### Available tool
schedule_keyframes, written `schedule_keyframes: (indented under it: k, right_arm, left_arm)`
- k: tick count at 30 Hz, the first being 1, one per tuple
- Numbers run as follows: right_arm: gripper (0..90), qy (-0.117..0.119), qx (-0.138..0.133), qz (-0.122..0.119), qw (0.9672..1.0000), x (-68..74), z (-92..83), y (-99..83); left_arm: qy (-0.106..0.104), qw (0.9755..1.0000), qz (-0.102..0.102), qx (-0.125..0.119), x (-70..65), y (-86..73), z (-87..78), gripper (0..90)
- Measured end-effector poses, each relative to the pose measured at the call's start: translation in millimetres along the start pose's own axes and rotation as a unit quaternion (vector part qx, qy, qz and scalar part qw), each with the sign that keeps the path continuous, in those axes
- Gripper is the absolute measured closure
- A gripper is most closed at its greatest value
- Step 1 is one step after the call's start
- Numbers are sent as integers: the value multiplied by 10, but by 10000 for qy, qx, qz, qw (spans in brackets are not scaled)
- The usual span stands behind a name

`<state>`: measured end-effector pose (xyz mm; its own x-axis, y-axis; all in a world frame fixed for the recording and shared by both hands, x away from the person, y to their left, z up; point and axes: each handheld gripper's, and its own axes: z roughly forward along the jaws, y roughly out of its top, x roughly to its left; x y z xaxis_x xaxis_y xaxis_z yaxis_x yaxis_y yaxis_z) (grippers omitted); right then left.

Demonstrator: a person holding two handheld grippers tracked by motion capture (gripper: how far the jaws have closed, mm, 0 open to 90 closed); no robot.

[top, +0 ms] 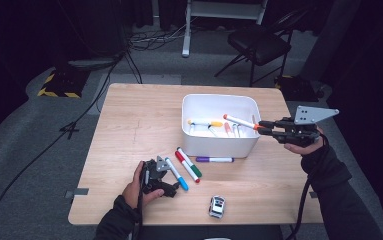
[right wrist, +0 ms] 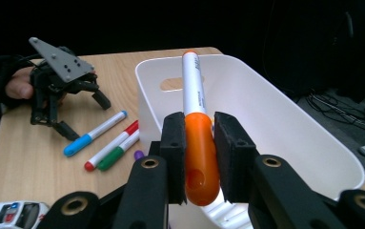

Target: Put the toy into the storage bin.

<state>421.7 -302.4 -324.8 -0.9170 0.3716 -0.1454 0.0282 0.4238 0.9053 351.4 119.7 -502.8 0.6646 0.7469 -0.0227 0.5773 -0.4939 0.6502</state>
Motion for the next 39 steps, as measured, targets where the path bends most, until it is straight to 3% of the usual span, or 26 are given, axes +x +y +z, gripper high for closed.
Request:
schedule_keyframes:
  k: [9, 20, 32, 39]
  right_arm:
    - [753, -188, 222, 55, 9996, -217, 170, 149]
    - [753, -250, 680, 137, 9973, -407, 476, 124]
    - [753, -332, 1242, 257, 9914, -545, 837, 37]
    - [752, -307, 1489, 265, 9880, -570, 952, -10]
  left_arm:
    - [-9, 10000, -7, 14, -2, 5, 5, 3]
    - [-9, 10000, 1, 27, 0, 6, 2, 3]
    - [-5, 10000, 17, 13, 3, 7, 2, 3]
    - [-17, 10000, -6, 18, 0, 6, 3, 3]
